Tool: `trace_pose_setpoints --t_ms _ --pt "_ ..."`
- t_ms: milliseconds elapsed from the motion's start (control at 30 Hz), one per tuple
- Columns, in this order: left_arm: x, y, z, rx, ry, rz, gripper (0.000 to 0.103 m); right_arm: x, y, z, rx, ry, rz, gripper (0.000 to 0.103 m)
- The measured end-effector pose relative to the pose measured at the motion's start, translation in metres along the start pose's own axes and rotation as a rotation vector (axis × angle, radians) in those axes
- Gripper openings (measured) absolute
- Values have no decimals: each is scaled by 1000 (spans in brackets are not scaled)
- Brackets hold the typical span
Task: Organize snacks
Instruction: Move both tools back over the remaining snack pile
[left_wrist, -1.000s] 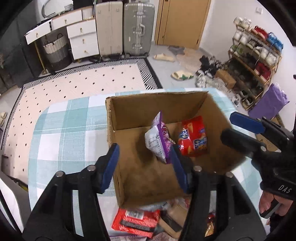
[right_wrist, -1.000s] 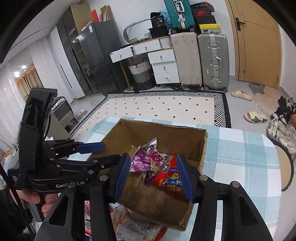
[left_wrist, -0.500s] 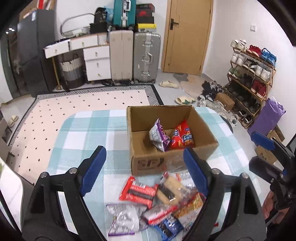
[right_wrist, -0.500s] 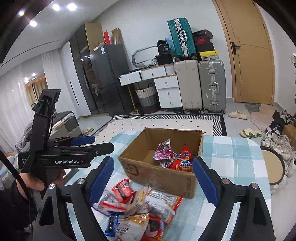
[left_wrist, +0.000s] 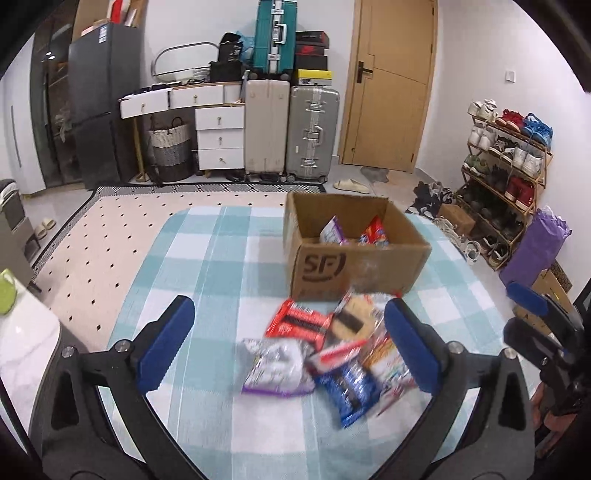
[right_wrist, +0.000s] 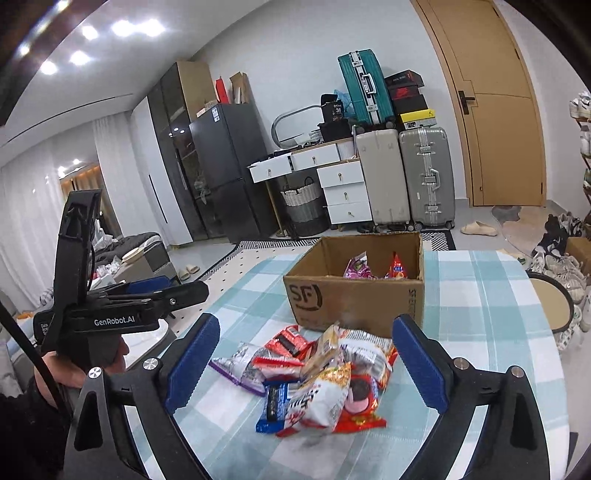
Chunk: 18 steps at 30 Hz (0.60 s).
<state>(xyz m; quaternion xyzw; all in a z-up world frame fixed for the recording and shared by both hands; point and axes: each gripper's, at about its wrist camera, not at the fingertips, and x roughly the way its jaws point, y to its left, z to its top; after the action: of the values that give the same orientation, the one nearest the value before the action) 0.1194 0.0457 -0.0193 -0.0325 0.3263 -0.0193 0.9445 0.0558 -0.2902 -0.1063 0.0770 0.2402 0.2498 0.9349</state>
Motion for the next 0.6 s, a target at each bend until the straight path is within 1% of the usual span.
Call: trace_pose_setpoints --t_ms 133,300,433,600 --pt "-9 12 -28 -39 -1 -6 102 -5 9 -19 -6 7 -4 97" --pt "-8 20 -60 -78 5 15 102 -5 15 -45 -15 26 -15 97" --pt "6 24 -85 -72 39 23 102 3 15 -63 8 64 -17 97" --pt "28 25 -102 -69 86 5 102 18 3 -78 62 103 -15 97"
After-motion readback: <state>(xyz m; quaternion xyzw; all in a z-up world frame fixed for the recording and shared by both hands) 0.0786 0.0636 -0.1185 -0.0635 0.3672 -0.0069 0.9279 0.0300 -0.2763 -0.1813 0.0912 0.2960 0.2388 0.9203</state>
